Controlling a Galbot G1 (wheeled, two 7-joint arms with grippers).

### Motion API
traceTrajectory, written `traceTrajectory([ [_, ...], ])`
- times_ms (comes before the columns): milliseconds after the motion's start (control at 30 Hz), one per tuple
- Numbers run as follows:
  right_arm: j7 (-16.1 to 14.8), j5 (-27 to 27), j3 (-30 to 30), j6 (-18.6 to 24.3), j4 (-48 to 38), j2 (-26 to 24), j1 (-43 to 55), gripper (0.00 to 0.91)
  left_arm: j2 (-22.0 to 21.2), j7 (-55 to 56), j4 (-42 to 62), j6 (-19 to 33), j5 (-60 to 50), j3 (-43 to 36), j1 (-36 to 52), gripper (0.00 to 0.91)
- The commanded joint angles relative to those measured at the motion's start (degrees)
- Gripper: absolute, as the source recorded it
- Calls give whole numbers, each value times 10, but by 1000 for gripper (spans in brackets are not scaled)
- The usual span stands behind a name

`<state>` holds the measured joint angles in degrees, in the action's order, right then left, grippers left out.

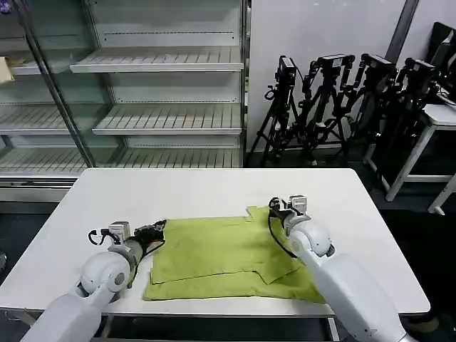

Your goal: Fold and organize the clothes.

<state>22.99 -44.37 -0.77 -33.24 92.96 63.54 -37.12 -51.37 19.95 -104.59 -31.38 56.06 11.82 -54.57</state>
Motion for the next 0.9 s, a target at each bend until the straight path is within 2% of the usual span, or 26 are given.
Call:
traceTrajectory([
  [33,0,5,26,1,74,-14,-32,0,19,0,-53,5,21,31,-23,30],
  [300,-3,11,64,1,133,-47,-76,0,35,-2,-98,5,24,63,-67,30],
  [500,-17,29,92,2,190,-75,-137,0,42,-13,-129,12,-8,83,-115,30],
  [900,-29,59,133,5,281,-101,-274,0,45,-24,-193,19,-68,104,-213,30],
])
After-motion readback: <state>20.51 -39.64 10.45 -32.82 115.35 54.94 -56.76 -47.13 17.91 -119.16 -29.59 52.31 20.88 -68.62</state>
